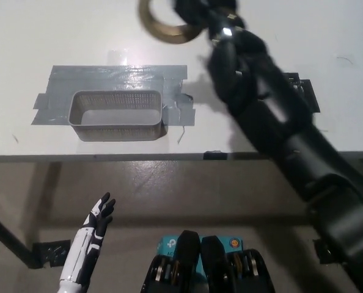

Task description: The robot picks the tape placed on the black area with right hand and places it in the small grey container.

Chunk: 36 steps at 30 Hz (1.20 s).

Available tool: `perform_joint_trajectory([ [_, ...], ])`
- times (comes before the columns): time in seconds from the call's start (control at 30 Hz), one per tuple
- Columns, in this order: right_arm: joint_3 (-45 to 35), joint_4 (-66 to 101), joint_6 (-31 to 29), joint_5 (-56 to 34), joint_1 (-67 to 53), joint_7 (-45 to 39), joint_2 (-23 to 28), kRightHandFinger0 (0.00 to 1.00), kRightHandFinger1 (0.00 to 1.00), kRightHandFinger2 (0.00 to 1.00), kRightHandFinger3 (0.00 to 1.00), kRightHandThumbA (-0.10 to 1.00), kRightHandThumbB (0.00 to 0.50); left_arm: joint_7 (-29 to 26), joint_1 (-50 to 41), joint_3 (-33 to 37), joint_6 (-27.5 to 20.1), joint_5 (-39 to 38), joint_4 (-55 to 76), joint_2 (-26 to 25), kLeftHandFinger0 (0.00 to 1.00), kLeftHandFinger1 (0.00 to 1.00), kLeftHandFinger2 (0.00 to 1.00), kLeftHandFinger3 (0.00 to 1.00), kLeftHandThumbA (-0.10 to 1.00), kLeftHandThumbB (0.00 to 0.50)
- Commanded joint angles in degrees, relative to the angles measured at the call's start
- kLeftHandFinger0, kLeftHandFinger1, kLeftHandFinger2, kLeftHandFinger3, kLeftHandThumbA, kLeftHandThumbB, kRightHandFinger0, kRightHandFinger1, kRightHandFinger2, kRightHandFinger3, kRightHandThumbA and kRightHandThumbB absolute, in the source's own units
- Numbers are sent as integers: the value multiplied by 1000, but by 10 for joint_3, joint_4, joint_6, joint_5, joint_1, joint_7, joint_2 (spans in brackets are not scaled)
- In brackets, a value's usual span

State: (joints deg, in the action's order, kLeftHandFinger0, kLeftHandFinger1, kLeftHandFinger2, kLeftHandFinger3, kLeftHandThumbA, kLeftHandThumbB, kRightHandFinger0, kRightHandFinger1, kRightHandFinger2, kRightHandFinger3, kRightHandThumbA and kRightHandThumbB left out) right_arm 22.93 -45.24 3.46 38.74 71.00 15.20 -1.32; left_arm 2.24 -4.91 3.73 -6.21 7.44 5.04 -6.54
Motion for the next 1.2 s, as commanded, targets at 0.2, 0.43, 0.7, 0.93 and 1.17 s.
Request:
perform_joint_trajectory([
  [0.2, 1, -189, -8, -17, 113, 21, -90, 0, 331, 787, 912, -100, 180, 7, 10, 29, -22, 32, 12, -13, 1000, 1000, 1000, 1000, 1000, 133],
  [0.43, 23, -307, -20, -12, 137, 31, -129, 21, 261, 634, 707, -100, 241, 10, 12, 38, -6, 37, 24, -12, 1000, 1000, 1000, 1000, 1000, 153],
  [0.7, 33, -346, -23, -20, 123, 20, -145, 0, 0, 140, 469, -100, 269, 15, 13, 49, -8, 34, 27, -10, 1000, 1000, 1000, 1000, 1000, 150],
  [0.93, 49, -353, -31, -20, 103, 41, -150, 0, 0, 33, 449, -100, 269, 23, 10, 50, -10, 27, 36, -10, 1000, 1000, 1000, 1000, 1000, 136],
  [1.17, 49, -353, -29, -30, 90, 56, -152, 741, 955, 1000, 1000, 257, 287, 29, 7, 50, -2, 28, 47, -10, 1000, 1000, 1000, 1000, 1000, 143],
])
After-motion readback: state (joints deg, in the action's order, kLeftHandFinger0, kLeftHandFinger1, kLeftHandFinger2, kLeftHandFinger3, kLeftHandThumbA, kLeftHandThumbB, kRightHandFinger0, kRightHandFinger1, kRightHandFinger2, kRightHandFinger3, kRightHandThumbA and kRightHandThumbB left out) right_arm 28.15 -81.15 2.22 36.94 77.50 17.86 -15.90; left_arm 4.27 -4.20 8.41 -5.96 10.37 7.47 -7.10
